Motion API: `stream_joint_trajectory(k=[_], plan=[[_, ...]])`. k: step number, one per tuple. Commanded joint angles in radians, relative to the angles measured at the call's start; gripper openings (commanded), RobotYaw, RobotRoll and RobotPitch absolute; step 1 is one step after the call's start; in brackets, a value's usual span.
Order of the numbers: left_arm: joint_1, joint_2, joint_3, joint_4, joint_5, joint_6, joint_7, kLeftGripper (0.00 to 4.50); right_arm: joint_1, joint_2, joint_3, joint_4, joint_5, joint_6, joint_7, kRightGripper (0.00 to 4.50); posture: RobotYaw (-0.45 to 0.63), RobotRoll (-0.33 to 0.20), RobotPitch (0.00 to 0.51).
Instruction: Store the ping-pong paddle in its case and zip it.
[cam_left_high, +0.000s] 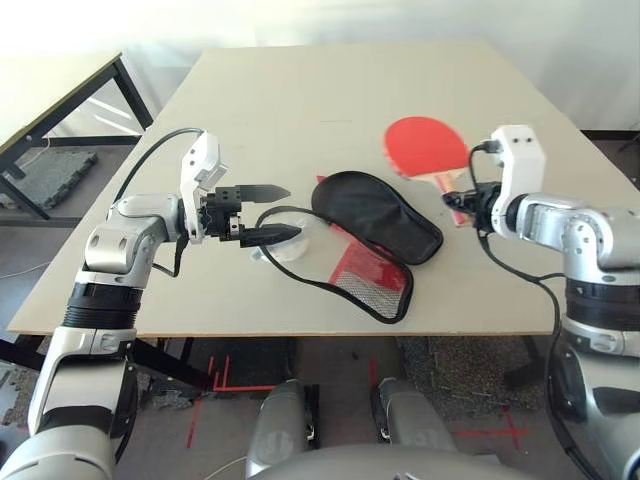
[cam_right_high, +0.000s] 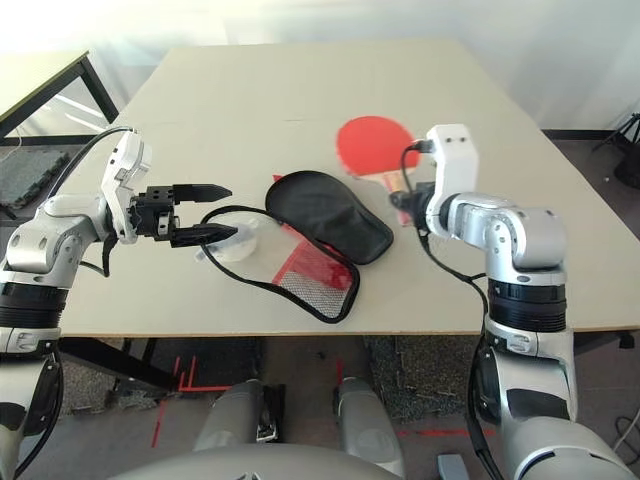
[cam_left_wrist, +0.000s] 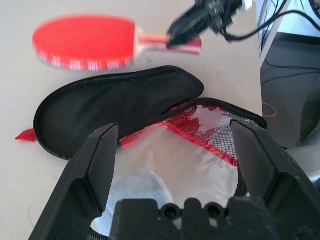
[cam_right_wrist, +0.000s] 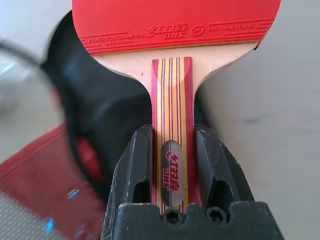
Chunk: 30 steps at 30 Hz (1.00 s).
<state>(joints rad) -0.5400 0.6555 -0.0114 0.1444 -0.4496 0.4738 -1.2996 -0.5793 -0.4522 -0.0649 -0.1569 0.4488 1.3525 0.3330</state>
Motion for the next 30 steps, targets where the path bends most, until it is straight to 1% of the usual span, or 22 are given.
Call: stream_joint_trajectory(k=[1,10,16,22,30], plan=[[0.008,-0.006,-0.009,-0.017,-0.006,-0.003,0.003,4.5,-0.006,-0.002,0.057,-0.003,-0.003,-0.005,0.023,1.08,-0.04,0.0,0.042],[0.024,-0.015,-0.004,-0.076,-0.02,0.033,0.031,4.5,-0.011,-0.025,0.221,0.081,-0.052,-0.088,0.103,1.08,-0.02,0.0,0.04],[0.027,-0.008,-0.002,-0.076,-0.028,0.033,0.034,4.5,-0.018,-0.031,0.245,0.122,-0.081,-0.132,0.135,1.08,-0.02,0.0,0.041],[0.027,-0.011,-0.005,-0.057,-0.023,0.015,0.024,4.5,-0.051,-0.041,0.293,0.198,-0.117,-0.19,0.189,1.08,-0.02,0.0,0.041],[0.029,-0.007,-0.003,-0.054,-0.022,0.009,0.024,4.5,-0.066,-0.026,0.309,0.252,-0.142,-0.233,0.223,1.08,-0.01,0.0,0.041]])
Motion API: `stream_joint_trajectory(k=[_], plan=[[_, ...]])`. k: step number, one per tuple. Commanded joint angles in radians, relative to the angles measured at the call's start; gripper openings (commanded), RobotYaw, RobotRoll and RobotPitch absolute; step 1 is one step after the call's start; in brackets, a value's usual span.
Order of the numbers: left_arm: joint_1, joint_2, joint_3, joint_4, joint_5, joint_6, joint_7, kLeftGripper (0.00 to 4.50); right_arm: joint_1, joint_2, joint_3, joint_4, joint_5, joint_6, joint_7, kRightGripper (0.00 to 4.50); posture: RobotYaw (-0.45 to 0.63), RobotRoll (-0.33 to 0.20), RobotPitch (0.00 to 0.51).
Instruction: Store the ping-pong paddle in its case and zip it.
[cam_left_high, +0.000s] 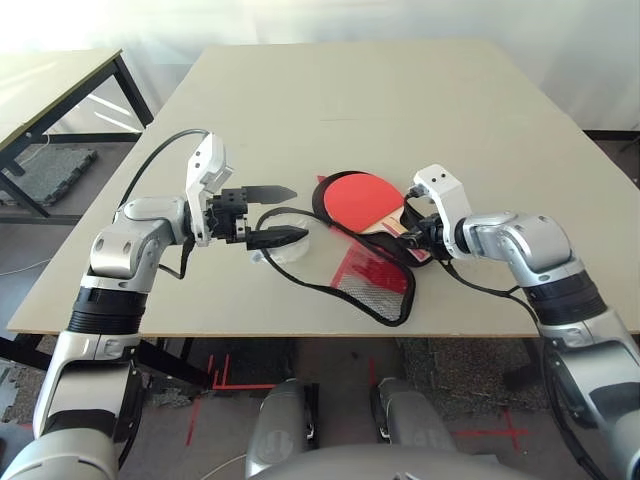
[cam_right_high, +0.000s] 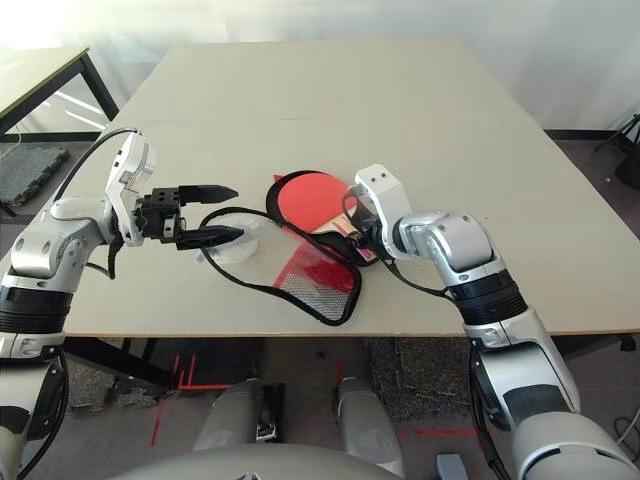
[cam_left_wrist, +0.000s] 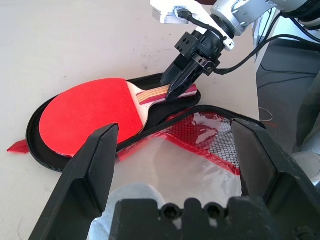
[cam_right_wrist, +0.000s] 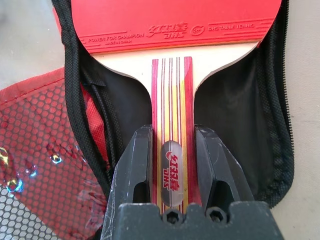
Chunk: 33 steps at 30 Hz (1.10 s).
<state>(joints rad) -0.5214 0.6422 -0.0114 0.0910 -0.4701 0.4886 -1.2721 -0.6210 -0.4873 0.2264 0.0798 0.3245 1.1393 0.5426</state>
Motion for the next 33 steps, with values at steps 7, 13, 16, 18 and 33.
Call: stream_joint_trajectory(k=[7,13,16,18,33], plan=[[0.017,0.008,0.0,-0.016,-0.003,-0.001,0.007,4.5,-0.045,0.031,0.033,0.063,-0.049,-0.055,0.038,1.08,0.0,0.0,0.038],[0.017,0.02,0.004,-0.001,0.002,-0.007,0.002,4.5,-0.054,0.046,0.045,0.089,-0.074,-0.076,0.057,1.08,0.01,0.0,0.04],[0.018,0.03,0.007,0.013,0.005,-0.015,-0.004,4.5,-0.052,0.047,0.045,0.087,-0.077,-0.074,0.068,1.08,0.01,0.0,0.041],[0.014,0.041,0.011,0.036,0.012,-0.029,-0.009,4.5,-0.045,0.038,0.052,0.078,-0.082,-0.075,0.078,1.08,0.01,0.0,0.04],[0.005,0.258,-0.029,0.222,0.161,-0.111,-0.081,4.5,0.032,-0.124,-0.206,0.214,-0.096,-0.532,0.166,4.46,0.01,0.0,0.037]])
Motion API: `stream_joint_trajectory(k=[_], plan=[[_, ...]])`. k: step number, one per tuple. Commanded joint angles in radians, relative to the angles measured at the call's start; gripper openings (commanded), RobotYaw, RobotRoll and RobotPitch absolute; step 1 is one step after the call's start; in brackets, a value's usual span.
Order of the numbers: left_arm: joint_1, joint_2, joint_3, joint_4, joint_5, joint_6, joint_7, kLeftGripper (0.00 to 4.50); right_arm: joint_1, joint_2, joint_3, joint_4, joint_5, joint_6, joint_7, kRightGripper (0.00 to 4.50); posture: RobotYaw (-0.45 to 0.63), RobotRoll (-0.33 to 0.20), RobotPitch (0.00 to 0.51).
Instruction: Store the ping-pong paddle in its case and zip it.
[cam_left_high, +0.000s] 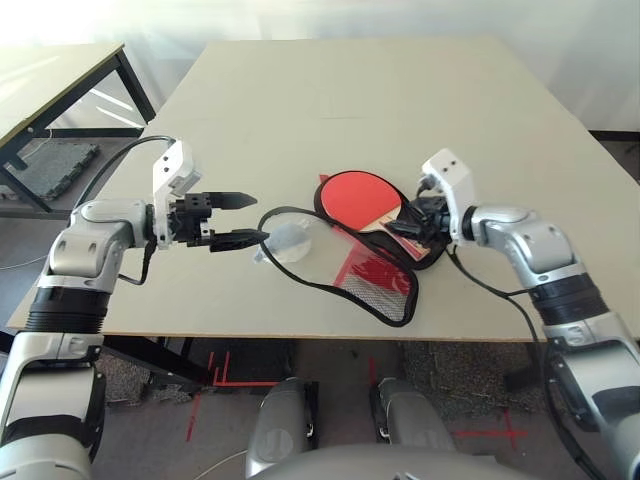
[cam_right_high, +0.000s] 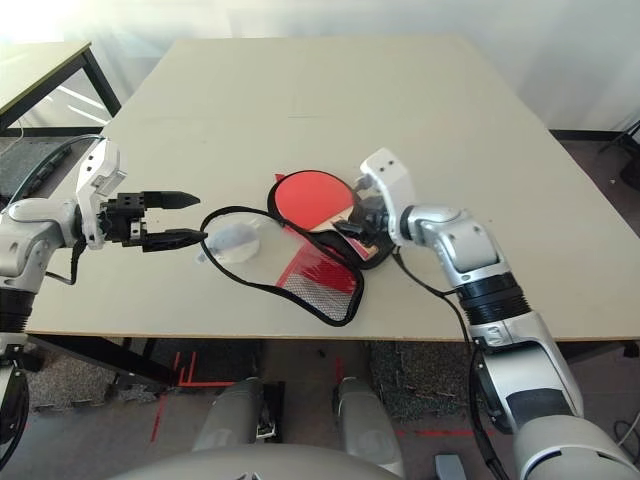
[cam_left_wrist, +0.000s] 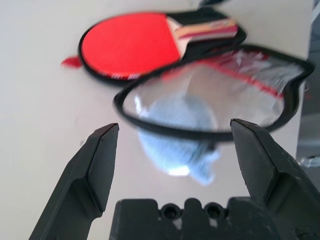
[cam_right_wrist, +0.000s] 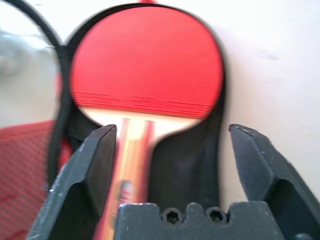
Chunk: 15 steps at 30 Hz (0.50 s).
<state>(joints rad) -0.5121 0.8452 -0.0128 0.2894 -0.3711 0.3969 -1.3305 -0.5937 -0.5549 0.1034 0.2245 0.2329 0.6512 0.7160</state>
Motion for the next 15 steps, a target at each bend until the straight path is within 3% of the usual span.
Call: stream_joint_trajectory(k=[1,8,15], plan=[[0.005,0.071,-0.039,0.017,0.074,-0.015,-0.032,4.5,0.001,-0.077,-0.109,0.095,-0.005,-0.055,-0.013,4.46,0.01,0.0,0.038],[0.046,0.091,-0.115,-0.089,0.1,0.034,-0.09,4.5,0.016,-0.134,-0.186,0.147,-0.014,-0.092,-0.023,4.46,0.0,0.0,0.04],[0.004,-0.034,-0.143,-0.193,0.001,0.153,-0.115,4.5,0.067,-0.131,-0.203,0.109,-0.014,-0.086,-0.035,4.46,-0.01,0.0,0.041]])
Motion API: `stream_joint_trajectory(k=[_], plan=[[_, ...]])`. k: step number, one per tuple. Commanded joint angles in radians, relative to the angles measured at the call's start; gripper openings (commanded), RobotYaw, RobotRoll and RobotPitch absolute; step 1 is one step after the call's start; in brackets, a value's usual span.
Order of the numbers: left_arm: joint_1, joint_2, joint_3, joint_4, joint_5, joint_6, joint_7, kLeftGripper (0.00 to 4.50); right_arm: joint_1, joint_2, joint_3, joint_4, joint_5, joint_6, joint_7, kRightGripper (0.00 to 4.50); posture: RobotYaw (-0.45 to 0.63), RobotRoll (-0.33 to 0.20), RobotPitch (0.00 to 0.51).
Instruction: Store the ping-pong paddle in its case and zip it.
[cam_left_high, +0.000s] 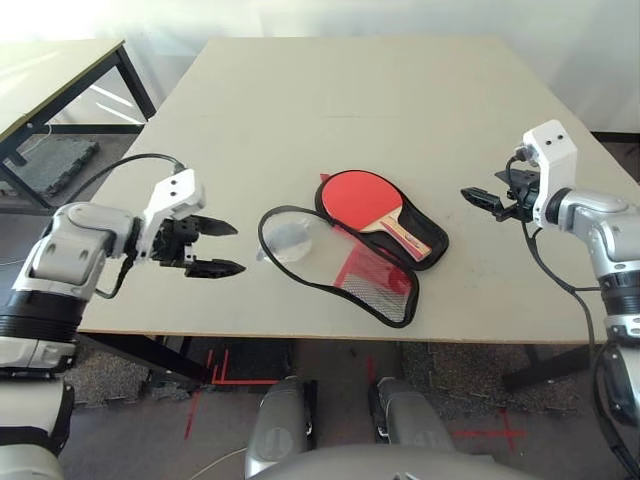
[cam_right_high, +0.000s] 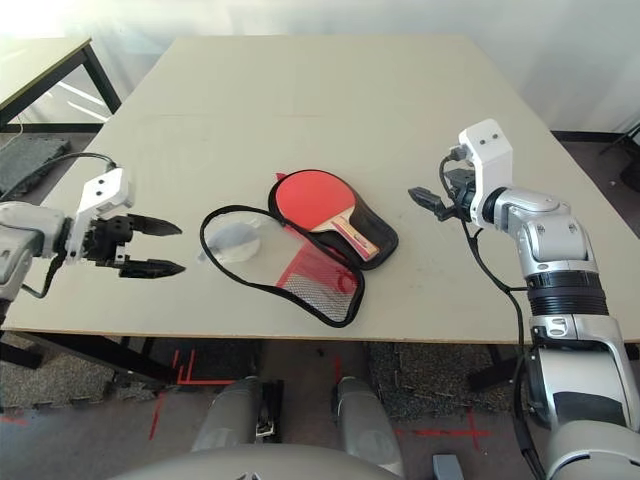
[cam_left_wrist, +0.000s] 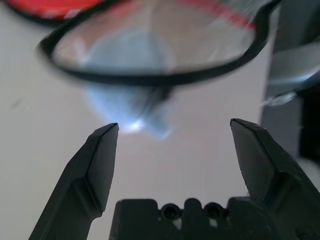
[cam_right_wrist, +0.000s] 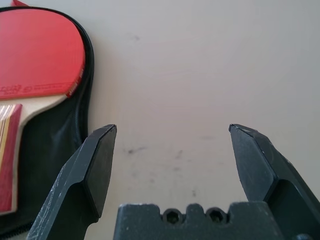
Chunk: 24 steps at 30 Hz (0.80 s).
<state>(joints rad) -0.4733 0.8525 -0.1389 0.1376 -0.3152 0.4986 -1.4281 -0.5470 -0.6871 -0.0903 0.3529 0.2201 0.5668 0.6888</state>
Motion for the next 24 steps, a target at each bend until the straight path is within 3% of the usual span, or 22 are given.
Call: stream_joint_trajectory(k=[1,8,10,16,19,24], plan=[[-0.052,-0.063,-0.015,-0.049,-0.073,0.072,-0.021,4.5,0.026,0.003,-0.011,-0.024,0.0,0.001,-0.008,4.46,-0.01,0.0,0.04],[-0.211,-0.232,-0.032,-0.032,-0.13,0.11,-0.003,4.5,0.064,0.001,-0.023,-0.048,0.012,0.017,-0.004,4.46,-0.02,0.0,0.039],[-0.257,-0.302,-0.029,0.005,-0.113,0.06,0.036,4.5,0.076,0.002,-0.027,-0.061,0.026,0.035,0.009,4.46,-0.02,0.0,0.04],[-0.447,-0.602,0.059,0.332,0.026,-0.303,0.452,4.5,0.113,0.028,-0.109,-0.1,0.135,0.136,0.029,4.46,-0.05,0.0,0.043],[-0.473,-0.647,0.071,0.421,0.063,-0.412,0.519,4.5,0.127,0.032,-0.123,-0.119,0.155,0.153,0.022,4.46,-0.06,0.0,0.044],[-0.417,-0.61,0.008,0.389,0.057,-0.355,0.381,4.5,0.155,0.05,-0.142,-0.149,0.195,0.181,0.024,4.46,-0.06,0.0,0.046]])
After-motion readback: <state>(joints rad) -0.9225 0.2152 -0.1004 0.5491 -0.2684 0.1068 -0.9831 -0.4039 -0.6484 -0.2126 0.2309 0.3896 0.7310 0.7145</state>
